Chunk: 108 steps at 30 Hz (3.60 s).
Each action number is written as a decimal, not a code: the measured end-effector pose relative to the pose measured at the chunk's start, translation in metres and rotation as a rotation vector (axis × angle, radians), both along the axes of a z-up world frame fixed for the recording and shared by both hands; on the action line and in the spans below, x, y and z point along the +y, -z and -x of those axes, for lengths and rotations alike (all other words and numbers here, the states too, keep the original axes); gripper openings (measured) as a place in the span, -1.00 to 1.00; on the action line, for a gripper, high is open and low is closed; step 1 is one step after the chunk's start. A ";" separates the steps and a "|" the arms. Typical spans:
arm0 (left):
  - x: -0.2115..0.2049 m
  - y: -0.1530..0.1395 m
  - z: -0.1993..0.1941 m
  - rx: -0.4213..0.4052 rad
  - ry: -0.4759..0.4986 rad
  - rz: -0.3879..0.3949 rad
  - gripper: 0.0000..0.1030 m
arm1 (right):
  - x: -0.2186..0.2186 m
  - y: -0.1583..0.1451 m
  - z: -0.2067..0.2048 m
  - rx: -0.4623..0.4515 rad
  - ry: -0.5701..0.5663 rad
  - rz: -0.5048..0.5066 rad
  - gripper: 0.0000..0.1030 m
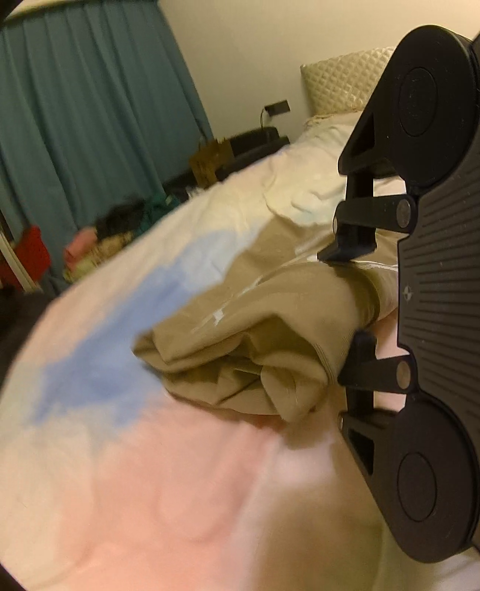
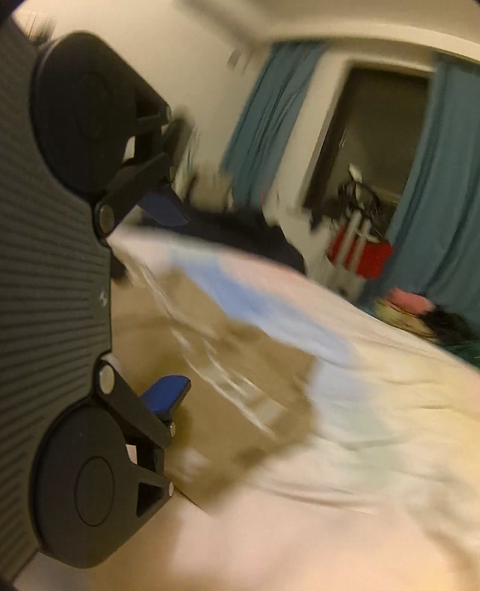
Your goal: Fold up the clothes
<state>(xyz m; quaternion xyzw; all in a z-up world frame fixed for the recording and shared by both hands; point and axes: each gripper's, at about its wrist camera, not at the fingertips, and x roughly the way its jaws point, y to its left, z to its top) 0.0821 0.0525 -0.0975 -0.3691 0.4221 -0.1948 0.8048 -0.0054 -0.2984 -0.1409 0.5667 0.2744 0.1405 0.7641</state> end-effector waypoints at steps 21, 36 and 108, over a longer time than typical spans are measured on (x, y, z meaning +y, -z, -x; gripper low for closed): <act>0.022 0.001 -0.011 0.034 -0.094 0.096 -0.54 | -0.001 0.044 -0.008 0.206 0.219 -0.008 -0.44; -0.019 -0.077 -0.014 0.154 0.141 0.137 -0.54 | -0.051 -0.067 0.041 0.127 0.338 0.086 -0.53; -0.154 -0.268 0.116 -0.841 0.235 -0.575 0.99 | -0.021 -0.217 0.092 -0.204 0.468 1.121 0.75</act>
